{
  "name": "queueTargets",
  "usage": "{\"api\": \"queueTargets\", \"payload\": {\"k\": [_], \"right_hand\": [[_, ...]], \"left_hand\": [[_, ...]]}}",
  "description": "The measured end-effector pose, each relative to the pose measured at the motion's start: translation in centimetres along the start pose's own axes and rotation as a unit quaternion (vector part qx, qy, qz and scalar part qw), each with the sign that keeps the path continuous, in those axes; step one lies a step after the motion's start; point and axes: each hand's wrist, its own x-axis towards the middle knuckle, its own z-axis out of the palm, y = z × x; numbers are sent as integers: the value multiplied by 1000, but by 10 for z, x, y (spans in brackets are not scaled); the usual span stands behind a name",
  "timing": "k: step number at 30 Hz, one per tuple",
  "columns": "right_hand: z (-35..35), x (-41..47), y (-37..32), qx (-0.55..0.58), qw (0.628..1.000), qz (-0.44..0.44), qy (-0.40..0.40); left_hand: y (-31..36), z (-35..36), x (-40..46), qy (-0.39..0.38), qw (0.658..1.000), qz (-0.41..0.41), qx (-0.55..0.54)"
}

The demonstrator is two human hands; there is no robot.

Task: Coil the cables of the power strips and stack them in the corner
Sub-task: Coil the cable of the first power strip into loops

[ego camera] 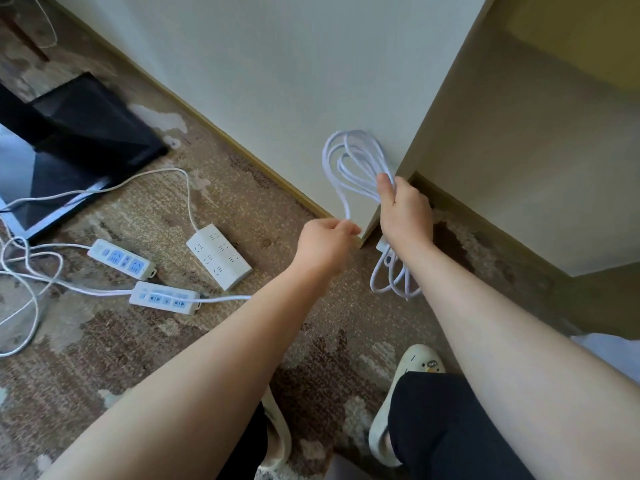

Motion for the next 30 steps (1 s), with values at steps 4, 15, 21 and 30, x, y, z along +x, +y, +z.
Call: {"api": "queueTargets", "payload": {"k": [4, 15, 21, 30], "right_hand": [[-3, -1, 3, 38, 998, 5, -58], [-6, -2, -7, 118, 978, 33, -169], [-6, -1, -9, 132, 974, 18, -186], [-9, 10, -1, 144, 977, 49, -149]], "left_hand": [[-11, -7, 7, 17, 1000, -13, 14], [-26, -7, 23, -41, 983, 98, 151], [-27, -5, 24, -33, 980, 123, 154], [-37, -24, 17, -36, 961, 105, 253]]}}
